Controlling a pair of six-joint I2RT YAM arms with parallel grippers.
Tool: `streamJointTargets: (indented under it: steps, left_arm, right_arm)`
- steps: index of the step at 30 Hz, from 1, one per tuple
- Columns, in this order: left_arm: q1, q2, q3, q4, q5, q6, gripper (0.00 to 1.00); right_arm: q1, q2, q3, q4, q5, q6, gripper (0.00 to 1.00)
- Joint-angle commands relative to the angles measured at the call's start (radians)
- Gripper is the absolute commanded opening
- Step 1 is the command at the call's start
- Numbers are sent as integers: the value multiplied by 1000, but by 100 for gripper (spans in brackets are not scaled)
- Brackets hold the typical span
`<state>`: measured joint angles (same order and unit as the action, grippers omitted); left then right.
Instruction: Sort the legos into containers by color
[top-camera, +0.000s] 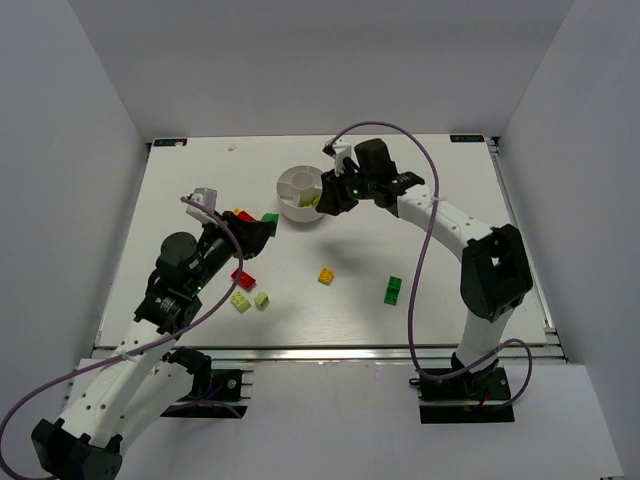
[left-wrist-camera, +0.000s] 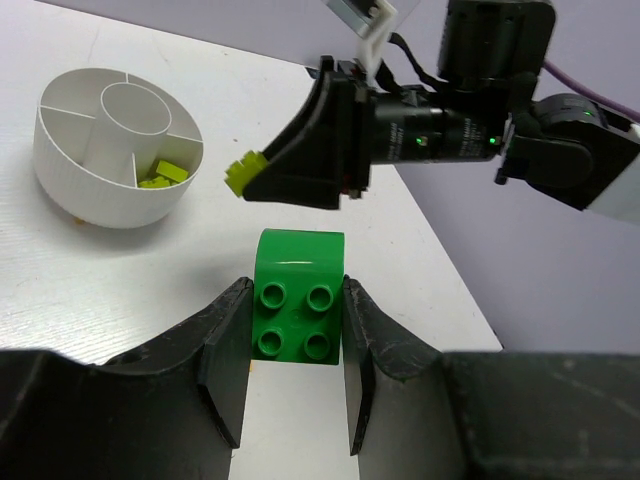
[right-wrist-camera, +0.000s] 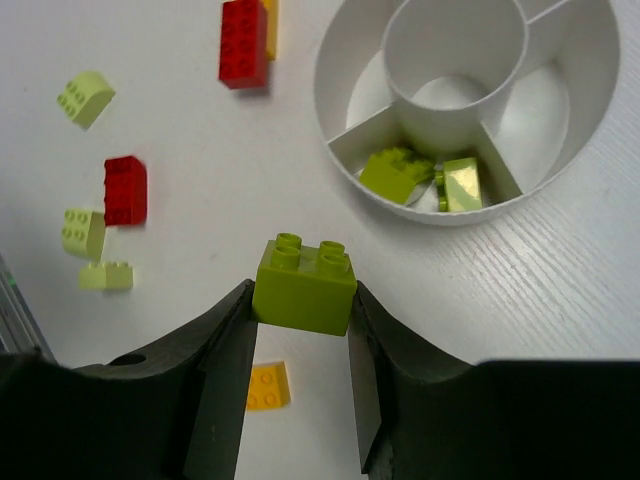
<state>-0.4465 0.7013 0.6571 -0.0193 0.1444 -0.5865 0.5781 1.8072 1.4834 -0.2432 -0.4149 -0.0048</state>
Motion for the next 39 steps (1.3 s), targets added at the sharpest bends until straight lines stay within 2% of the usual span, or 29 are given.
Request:
streamJointTargets:
  steps: [1, 8, 21, 22, 25, 28, 33, 39]
  left_arm:
    - [6, -10, 9, 10, -5, -19, 0]
    - [6, -20, -10, 13, 1, -36, 0]
    - [6, 3, -28, 67, 17, -36, 0]
    - [6, 7, -28, 71, 18, -36, 0]
    - [6, 17, -30, 84, 18, -39, 0]
    - [6, 23, -31, 90, 20, -42, 0]
    - [8, 30, -31, 96, 23, -47, 0]
    - [6, 43, -28, 107, 26, -50, 0]
  right_arm:
    - [3, 56, 110, 58, 85, 144, 0]
    - [3, 162, 192, 65, 114, 137, 0]
    - [5, 233, 221, 94, 153, 65, 1]
    - [5, 236, 225, 90, 153, 62, 3]
    - [8, 242, 224, 90, 151, 46, 22]
    - [8, 250, 225, 88, 151, 42, 33]
    - [8, 261, 232, 87, 154, 40, 38]
    - [9, 245, 222, 88, 157, 40, 50]
